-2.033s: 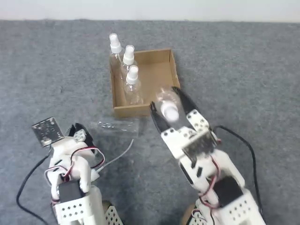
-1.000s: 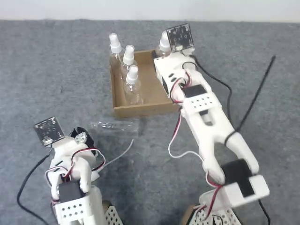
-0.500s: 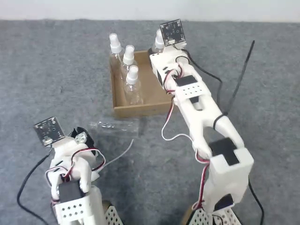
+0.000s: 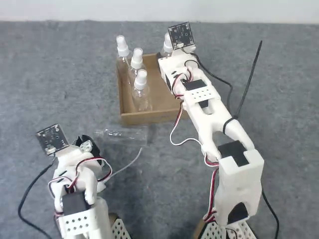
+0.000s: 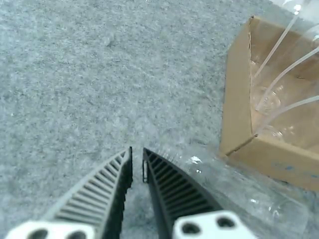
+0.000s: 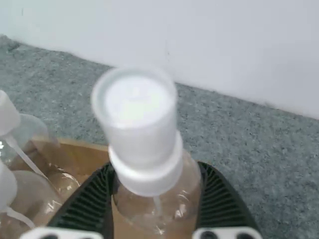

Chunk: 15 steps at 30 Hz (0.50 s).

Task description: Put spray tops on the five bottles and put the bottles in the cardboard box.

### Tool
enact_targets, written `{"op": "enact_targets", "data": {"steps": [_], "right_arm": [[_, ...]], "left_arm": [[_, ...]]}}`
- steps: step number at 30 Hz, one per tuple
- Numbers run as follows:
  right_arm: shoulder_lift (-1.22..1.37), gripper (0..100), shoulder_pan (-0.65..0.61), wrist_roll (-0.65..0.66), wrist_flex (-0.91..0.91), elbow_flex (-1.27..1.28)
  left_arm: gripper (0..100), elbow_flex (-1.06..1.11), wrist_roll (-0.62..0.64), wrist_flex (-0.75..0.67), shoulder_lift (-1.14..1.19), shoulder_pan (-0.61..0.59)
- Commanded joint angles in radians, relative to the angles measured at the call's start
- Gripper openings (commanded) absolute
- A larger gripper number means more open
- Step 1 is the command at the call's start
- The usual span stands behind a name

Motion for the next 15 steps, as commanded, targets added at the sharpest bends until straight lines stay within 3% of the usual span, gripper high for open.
{"op": "enact_targets", "data": {"steps": [1, 11, 15], "right_arm": [[0.021, 5.2, 0.005, -0.011, -0.081, -0.071], [0.059, 5.9, 0.005, -0.009, -0.082, -0.071], [0.059, 13.2, 0.005, -0.008, -0.076, -0.071]], "left_arm": [[3, -0.013, -0.002, 0.006, -0.02, 0.002], [3, -0.013, -0.002, 0.006, -0.02, 0.0], [3, -0.013, -0.002, 0.006, -0.02, 0.0]]}}
